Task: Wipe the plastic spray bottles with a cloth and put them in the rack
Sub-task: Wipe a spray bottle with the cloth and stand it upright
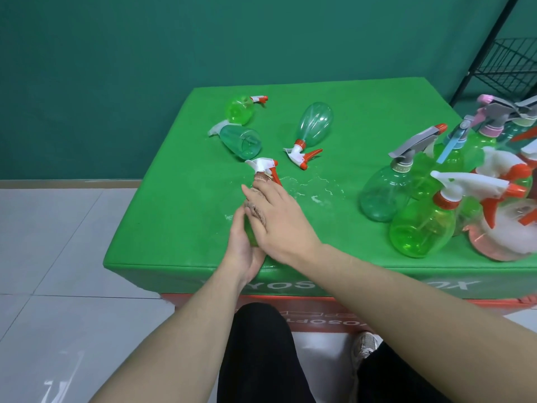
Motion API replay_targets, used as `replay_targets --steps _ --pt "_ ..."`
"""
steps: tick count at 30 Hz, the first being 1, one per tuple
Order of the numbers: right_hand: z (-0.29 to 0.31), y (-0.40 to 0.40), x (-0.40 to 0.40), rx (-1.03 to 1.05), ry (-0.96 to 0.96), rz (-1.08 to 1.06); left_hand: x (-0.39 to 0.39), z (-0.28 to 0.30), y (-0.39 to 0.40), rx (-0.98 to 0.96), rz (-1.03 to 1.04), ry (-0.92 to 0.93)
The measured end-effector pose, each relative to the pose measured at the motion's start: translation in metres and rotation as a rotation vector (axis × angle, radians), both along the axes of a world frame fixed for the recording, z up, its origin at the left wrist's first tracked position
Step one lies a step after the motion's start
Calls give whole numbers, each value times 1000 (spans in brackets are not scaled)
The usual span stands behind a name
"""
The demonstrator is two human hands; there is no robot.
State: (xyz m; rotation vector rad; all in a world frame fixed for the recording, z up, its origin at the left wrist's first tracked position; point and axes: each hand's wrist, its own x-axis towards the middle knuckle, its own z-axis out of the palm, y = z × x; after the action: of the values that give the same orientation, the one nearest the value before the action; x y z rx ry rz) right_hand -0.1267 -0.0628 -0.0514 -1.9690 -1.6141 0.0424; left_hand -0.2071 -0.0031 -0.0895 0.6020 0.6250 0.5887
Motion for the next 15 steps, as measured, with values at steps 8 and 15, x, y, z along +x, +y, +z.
replay_targets --steps 8,15 --pt "-17 -33 -8 33 -163 89 -1 -2 -1 72 -54 20" --pt "-30 -54 -7 14 -224 153 1 -8 4 51 -36 61"
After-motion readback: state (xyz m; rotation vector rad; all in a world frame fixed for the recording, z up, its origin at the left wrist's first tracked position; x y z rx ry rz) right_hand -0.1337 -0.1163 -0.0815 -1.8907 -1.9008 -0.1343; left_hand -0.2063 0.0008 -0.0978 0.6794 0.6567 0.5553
